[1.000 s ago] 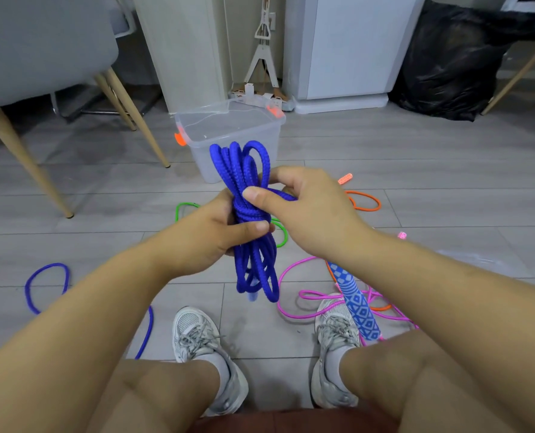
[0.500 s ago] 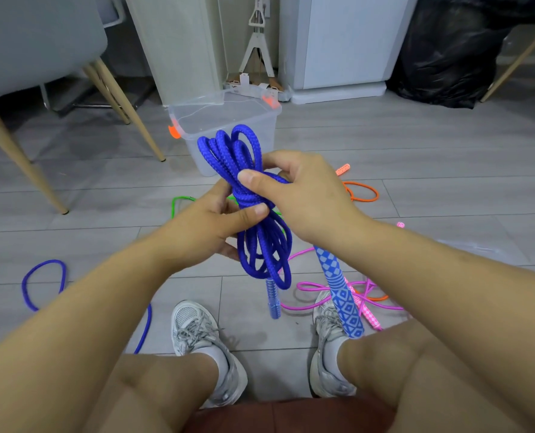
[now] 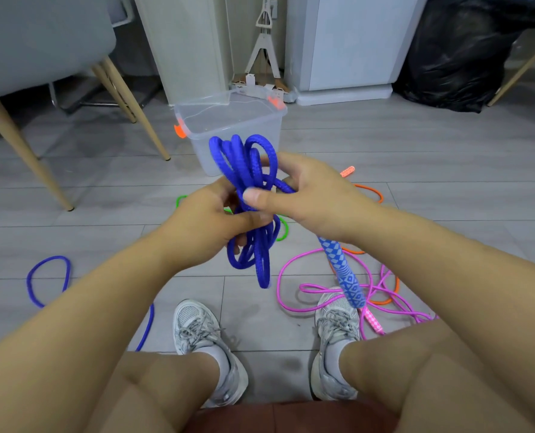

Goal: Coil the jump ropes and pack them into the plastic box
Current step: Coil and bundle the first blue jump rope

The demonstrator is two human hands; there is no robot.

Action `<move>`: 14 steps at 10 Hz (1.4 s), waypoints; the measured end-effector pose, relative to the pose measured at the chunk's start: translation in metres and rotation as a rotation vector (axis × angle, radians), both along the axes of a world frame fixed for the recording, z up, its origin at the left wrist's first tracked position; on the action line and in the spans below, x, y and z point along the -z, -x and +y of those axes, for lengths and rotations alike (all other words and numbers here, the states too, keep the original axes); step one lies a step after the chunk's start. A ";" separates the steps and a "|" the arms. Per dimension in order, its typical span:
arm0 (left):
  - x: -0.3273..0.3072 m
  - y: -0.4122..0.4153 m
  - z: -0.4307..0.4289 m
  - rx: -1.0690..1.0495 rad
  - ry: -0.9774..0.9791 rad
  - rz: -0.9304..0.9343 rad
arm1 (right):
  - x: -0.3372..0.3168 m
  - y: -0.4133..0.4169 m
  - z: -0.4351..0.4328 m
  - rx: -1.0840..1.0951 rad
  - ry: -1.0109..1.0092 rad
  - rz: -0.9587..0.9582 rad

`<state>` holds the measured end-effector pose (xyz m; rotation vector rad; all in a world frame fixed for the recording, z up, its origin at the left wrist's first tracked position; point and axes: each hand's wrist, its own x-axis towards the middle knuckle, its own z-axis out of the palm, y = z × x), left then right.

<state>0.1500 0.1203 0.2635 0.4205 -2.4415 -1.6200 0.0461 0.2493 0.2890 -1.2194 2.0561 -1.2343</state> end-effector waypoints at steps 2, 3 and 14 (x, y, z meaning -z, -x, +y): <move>-0.001 0.001 0.005 -0.011 0.008 0.018 | 0.000 -0.003 -0.004 0.090 0.105 0.001; -0.001 0.001 0.005 -0.079 0.064 0.003 | -0.002 -0.001 -0.006 0.207 0.207 -0.055; 0.004 0.010 0.005 -0.082 0.153 -0.075 | -0.007 0.003 -0.004 0.387 0.295 -0.368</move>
